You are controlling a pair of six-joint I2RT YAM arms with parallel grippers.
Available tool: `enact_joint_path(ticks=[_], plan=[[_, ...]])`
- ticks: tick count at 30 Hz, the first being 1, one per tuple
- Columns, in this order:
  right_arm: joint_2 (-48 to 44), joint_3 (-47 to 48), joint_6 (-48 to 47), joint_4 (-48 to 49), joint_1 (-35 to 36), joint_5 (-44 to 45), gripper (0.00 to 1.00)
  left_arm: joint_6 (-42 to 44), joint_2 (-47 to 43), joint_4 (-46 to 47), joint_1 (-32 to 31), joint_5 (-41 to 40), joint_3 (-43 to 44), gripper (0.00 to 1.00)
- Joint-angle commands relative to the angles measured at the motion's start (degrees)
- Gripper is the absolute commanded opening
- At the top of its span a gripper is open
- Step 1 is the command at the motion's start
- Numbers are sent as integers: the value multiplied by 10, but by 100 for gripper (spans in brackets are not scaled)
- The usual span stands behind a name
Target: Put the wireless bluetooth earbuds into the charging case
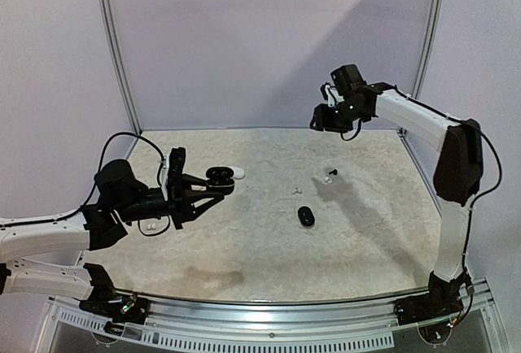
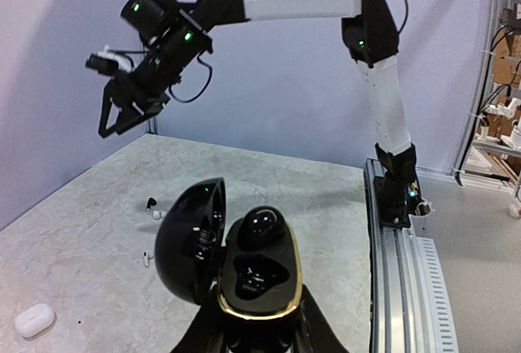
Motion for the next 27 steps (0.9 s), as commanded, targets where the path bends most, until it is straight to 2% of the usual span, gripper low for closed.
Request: enact_joint_path(ticks=[1, 5, 11, 19, 27], plan=[[115, 79, 58, -110, -18, 74, 55, 6, -15, 5, 3, -5, -12, 0], [211, 137, 61, -140, -32, 149, 57, 6, -24, 4, 6, -7, -17, 0], [265, 150, 57, -129, -36, 217, 57, 7, -28, 6, 8, -8, -19, 0], [308, 149, 44, -134, -39, 208, 54, 13, -25, 7, 8, -7, -16, 0], [302, 113, 25, -164, -39, 209, 53, 17, -21, 6, 9, -7, -12, 0]])
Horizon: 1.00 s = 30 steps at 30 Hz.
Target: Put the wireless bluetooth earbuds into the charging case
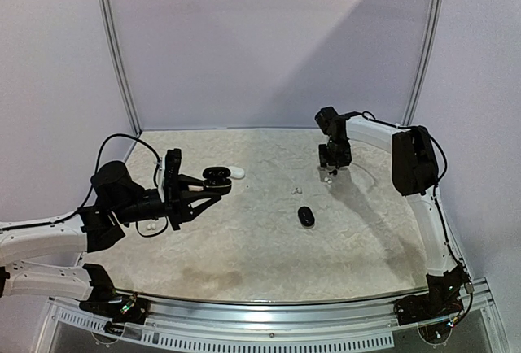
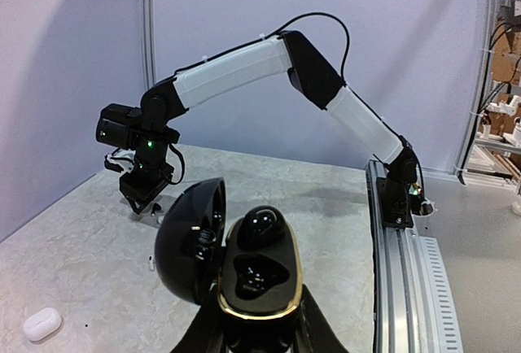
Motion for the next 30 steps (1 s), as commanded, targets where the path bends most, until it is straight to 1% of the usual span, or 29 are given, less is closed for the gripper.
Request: enact_joint_path(ticks=[1, 6, 20, 25, 30], plan=[[14, -39, -17, -41, -4, 11, 53, 8, 0, 6, 7, -3, -2, 0], [-24, -101, -23, -34, -3, 19, 53, 11, 3, 8, 7, -1, 0, 0], [-81, -174, -43, -38, -3, 18, 53, 18, 3, 5, 7, 4, -1, 0], [-86, -169, -57, -41, -4, 9, 53, 19, 2, 5, 7, 6, -2, 0], [-87, -154, -98, -17, -4, -51, 54, 21, 1, 5, 7, 7, -3, 0]])
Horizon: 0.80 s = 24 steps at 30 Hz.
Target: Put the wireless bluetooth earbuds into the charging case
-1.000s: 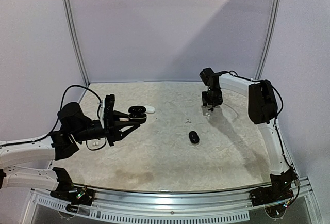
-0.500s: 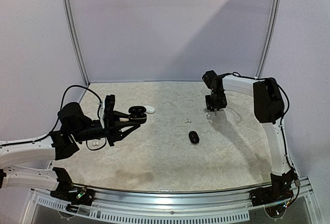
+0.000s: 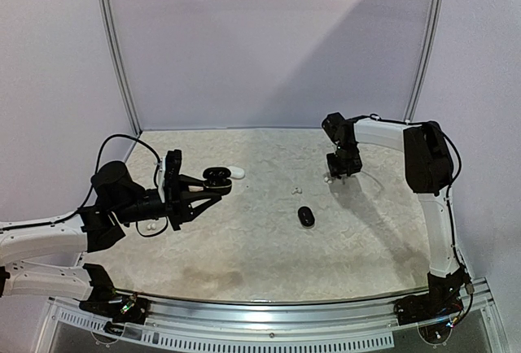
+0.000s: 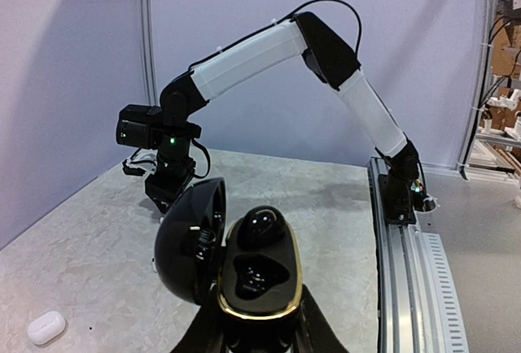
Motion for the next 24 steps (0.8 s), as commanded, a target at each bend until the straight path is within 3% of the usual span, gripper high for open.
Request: enact_joint_path(ticks=[1, 8, 20, 24], plan=[[9, 6, -49, -26, -3, -54, 54, 7, -1, 5, 7, 6, -3, 0], [57, 64, -70, -51, -9, -58, 53, 10, -3, 3, 7, 7, -4, 0], [72, 62, -67, -44, -27, -87, 36, 12, -5, 1, 7, 7, -4, 0], [73, 60, -61, -45, -34, -92, 35, 13, -5, -1, 7, 9, -4, 0]])
